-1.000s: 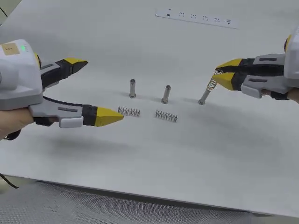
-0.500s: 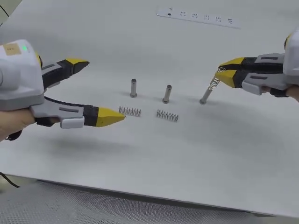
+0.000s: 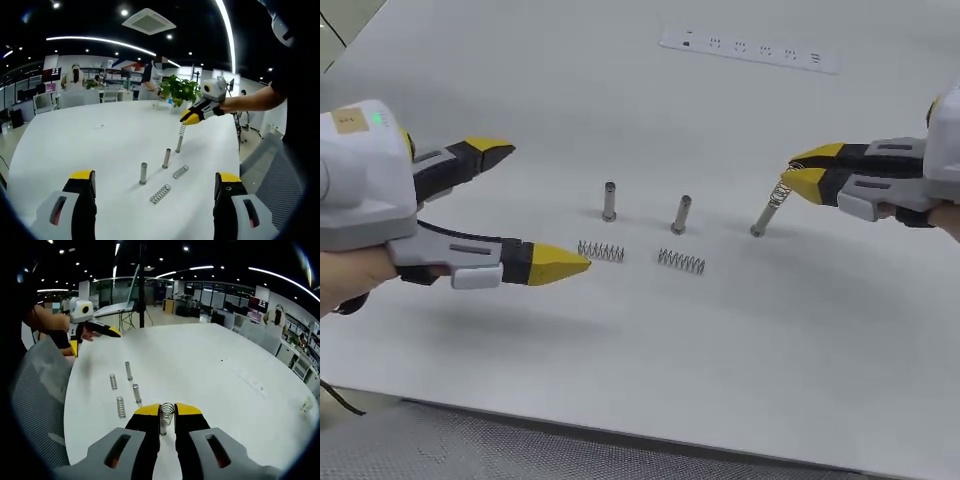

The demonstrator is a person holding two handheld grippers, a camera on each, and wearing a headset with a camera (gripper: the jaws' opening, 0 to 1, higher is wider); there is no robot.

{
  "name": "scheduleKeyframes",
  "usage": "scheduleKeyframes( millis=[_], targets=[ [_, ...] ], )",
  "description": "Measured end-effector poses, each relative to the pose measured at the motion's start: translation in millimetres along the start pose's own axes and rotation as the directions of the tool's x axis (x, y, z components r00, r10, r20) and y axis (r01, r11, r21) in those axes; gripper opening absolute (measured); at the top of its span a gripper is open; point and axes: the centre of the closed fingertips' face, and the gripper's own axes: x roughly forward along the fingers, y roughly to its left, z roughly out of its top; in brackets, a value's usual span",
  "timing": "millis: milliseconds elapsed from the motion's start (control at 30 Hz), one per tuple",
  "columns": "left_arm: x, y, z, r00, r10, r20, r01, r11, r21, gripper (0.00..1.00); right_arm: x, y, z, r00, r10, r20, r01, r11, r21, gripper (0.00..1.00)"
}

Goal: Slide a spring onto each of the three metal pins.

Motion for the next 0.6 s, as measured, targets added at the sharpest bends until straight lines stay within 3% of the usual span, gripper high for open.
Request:
scheduleKeyframes(
  millis=[600],
  targets=[
    [-1.4,-0.8,-0.2,1.0000,0.000,-0.002,0.000,1.000,-0.008,0.95,3.9,7.3,-5.4,0.9999,0.005,-0.016,-0.005,1.000,0.000,0.07]
  ],
)
